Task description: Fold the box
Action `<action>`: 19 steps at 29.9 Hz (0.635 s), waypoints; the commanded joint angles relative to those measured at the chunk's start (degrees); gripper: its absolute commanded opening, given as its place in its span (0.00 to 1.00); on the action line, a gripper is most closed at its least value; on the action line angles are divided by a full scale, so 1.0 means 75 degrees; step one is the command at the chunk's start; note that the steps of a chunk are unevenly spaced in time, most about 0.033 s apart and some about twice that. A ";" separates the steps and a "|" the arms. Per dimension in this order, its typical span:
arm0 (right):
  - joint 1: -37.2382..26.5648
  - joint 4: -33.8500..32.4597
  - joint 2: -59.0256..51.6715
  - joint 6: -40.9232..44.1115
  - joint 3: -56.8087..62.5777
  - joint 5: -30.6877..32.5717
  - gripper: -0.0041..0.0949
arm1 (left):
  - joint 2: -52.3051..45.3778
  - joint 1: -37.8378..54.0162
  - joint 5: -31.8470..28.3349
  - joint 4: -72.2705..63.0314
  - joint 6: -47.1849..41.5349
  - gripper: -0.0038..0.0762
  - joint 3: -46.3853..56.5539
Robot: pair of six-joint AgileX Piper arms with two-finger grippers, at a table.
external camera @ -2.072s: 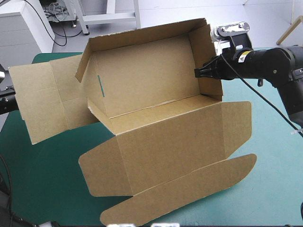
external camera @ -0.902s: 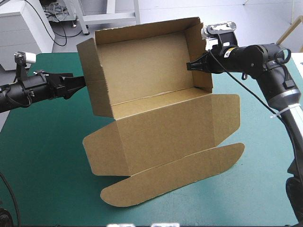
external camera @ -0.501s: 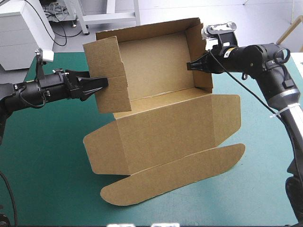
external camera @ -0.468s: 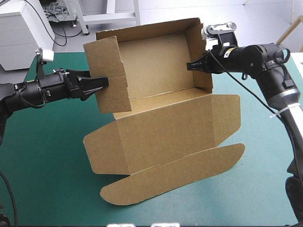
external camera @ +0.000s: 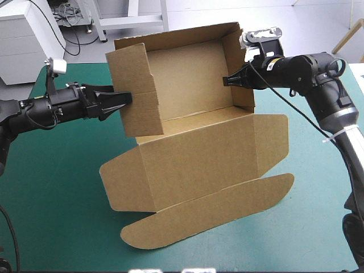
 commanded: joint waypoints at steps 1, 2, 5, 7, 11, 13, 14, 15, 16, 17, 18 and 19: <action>0.0386 -0.0569 -0.0331 0.0573 -0.0228 -0.0561 0.04 | -0.0257 -0.0590 -0.0610 0.0320 -0.0693 0.81 -0.0241; 0.0513 -0.0907 -0.0331 0.0841 -0.0228 -0.0609 0.04 | -0.0281 -0.0879 -0.1014 0.0838 -0.0968 0.81 -0.0306; 0.0747 -0.1467 -0.0331 0.1289 -0.0228 -0.0670 0.04 | -0.0367 -0.1776 -0.2326 0.2627 -0.2518 0.81 -0.0460; 0.0802 -0.1557 -0.0346 0.1402 -0.0228 -0.0670 0.04 | -0.0397 -0.2414 -0.3126 0.3815 -0.3622 0.81 -0.0478; 0.0802 -0.1557 -0.0346 0.1465 -0.0228 -0.0670 0.04 | -0.0381 -0.3418 -0.4168 0.5848 -0.5699 0.81 -0.0478; 0.0802 -0.1557 -0.0346 0.1465 -0.0228 -0.0656 0.04 | -0.0368 -0.3776 -0.4550 0.6889 -0.6743 0.81 -0.0478; 0.0802 -0.1557 -0.0346 0.1465 -0.0228 -0.0656 0.04 | -0.0335 -0.3944 -0.4699 0.7368 -0.7268 0.81 -0.0478; 0.0802 -0.1557 -0.0346 0.1465 -0.0228 -0.0656 0.04 | -0.0313 -0.4083 -0.4805 0.7785 -0.7736 0.81 -0.0478; 0.0802 -0.1557 -0.0346 0.1465 -0.0228 -0.0656 0.04 | -0.0283 -0.4197 -0.4871 0.8057 -0.8133 0.81 -0.0478; 0.0802 -0.1557 -0.0346 0.1465 -0.0228 -0.0656 0.04 | -0.0235 -0.4295 -0.4936 0.8364 -0.8474 0.81 -0.0478; 0.0802 -0.1557 -0.0346 0.1465 -0.0228 -0.0642 0.04 | -0.0200 -0.4369 -0.4968 0.8591 -0.8726 0.81 -0.0478; 0.0802 -0.1557 -0.0346 0.1465 -0.0228 -0.0642 0.04 | -0.0178 -0.4390 -0.5011 0.8765 -0.8914 0.81 -0.0478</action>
